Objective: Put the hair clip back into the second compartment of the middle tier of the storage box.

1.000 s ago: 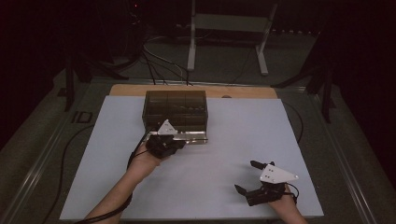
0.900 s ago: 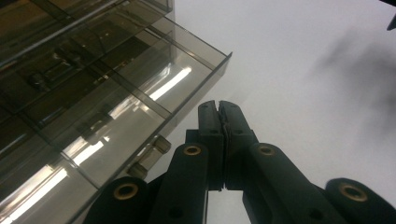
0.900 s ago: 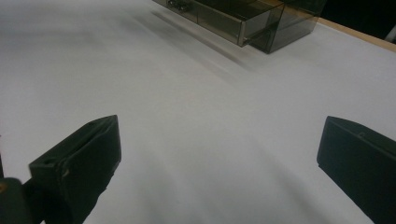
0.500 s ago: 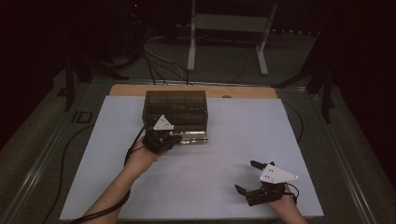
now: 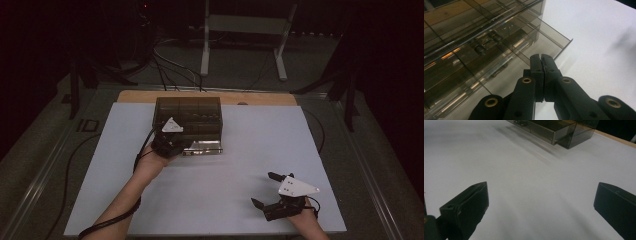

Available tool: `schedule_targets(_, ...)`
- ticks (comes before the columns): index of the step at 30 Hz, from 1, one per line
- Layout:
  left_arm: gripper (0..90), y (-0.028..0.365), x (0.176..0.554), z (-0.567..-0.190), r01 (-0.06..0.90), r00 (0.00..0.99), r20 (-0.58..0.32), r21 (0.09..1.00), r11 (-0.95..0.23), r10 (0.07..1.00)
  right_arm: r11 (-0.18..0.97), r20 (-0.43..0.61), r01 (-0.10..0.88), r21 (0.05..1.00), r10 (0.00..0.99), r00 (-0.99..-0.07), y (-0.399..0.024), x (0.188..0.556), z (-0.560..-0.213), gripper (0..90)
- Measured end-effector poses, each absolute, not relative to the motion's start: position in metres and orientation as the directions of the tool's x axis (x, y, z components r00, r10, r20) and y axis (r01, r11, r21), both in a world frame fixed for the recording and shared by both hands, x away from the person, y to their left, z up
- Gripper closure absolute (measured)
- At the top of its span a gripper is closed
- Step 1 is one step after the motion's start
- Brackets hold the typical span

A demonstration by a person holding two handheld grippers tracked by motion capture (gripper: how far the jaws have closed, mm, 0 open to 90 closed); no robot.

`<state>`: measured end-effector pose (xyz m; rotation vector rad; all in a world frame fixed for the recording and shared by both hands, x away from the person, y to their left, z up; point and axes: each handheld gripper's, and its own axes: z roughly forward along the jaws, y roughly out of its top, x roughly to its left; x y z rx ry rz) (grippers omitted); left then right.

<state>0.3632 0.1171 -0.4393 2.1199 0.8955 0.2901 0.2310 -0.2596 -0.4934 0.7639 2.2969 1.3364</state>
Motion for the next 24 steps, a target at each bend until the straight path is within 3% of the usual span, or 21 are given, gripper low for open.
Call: schedule_targets(24,88.7,0.115,0.381,-0.45,0.523,0.692,-0.082,0.741,-0.42,0.717,0.402,-0.048,0.264,0.877,0.62,-0.783,-0.26,0.231,-0.493,0.4)
